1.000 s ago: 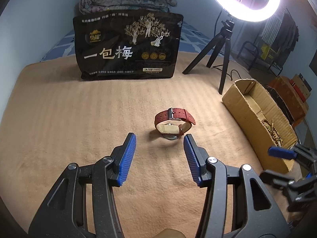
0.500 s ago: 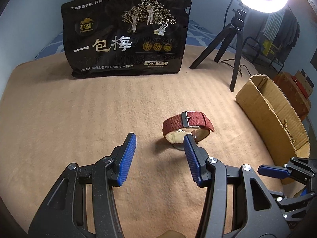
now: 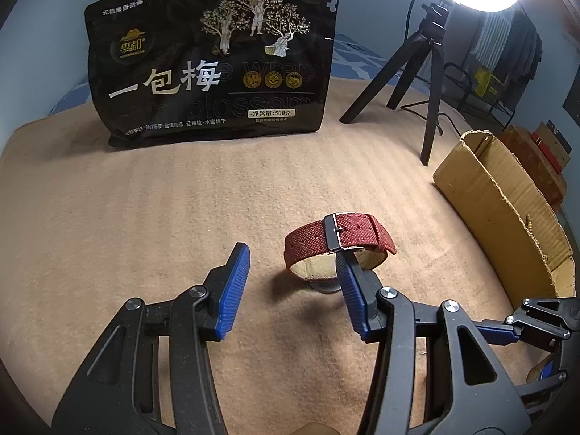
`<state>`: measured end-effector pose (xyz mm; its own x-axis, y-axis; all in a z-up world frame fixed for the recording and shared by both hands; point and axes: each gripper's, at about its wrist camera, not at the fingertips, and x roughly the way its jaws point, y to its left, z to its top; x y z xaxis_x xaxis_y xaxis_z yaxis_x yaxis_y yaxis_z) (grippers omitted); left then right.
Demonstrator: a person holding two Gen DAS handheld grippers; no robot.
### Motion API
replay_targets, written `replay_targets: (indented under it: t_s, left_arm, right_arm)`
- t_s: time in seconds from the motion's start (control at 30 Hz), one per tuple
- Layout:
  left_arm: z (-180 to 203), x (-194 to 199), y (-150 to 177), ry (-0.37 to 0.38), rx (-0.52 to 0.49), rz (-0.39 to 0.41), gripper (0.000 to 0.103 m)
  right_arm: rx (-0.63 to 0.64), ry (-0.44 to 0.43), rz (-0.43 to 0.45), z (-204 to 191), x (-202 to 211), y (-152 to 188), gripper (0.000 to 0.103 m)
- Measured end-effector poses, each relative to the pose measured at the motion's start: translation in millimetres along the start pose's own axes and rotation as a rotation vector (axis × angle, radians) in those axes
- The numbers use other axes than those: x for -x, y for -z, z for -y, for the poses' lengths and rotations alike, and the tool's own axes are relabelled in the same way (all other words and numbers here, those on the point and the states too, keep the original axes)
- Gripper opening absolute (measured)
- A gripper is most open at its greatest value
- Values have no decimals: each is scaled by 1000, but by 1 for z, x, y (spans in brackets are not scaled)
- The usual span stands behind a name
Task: Organize jewelry
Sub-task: 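Close the left tool on the red-strap watch while the right tool grasps the pearl earring, then carry the watch in the left tool and earring in the right tool over the box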
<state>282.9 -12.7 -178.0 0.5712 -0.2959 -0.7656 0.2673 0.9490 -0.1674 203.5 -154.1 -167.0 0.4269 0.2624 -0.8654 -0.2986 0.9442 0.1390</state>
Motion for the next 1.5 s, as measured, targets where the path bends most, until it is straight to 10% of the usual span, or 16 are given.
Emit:
replay_targets:
  t_s: [0.33, 0.63, 1.5]
  left_arm:
    - [2, -11, -3, 3, 7, 6, 40]
    - [4, -17, -4, 4, 17, 3, 7]
    - [13, 25, -9, 13, 23, 53, 6]
  right_arm:
    - [50, 34, 4, -11, -9, -6, 23]
    - [73, 47, 8, -13, -11, -5, 8]
    - [39, 53, 109, -5, 28, -2, 7]
